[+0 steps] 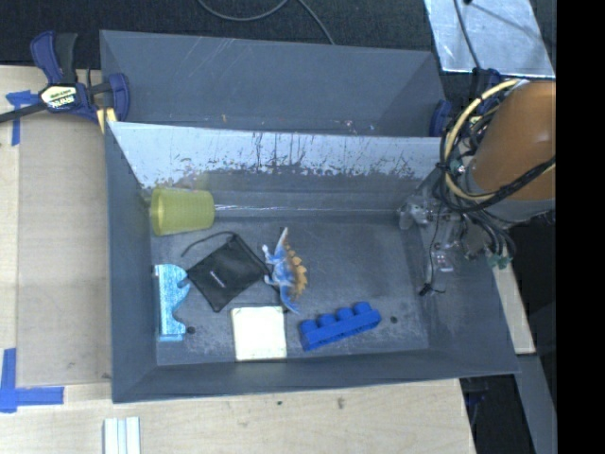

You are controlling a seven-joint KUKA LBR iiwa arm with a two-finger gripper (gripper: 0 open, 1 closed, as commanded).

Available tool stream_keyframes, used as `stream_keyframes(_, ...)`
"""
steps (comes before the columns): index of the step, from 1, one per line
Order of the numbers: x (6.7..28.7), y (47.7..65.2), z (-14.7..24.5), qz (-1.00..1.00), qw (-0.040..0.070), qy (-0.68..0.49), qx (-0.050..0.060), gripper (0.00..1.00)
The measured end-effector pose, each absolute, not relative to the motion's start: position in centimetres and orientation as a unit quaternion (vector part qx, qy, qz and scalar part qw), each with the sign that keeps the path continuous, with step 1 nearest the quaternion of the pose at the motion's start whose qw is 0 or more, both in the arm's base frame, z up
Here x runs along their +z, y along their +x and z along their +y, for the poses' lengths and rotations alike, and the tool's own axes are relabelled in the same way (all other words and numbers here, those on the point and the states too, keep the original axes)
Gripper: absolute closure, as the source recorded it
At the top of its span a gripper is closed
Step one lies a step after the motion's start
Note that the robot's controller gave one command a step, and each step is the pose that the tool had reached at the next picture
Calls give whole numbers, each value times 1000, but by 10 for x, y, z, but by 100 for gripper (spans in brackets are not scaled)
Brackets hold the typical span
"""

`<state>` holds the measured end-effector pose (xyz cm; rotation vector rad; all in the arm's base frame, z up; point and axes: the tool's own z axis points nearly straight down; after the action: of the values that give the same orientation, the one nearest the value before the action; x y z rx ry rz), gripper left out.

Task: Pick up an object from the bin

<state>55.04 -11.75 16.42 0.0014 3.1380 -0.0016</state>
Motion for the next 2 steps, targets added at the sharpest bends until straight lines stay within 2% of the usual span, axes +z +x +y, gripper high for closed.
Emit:
stream_keyframes(1, 134, 551, -91, 1000, 4, -30, -2, 0)
stream_keyframes(2, 117, 547, -75, 999, 1, -54, 0, 0)
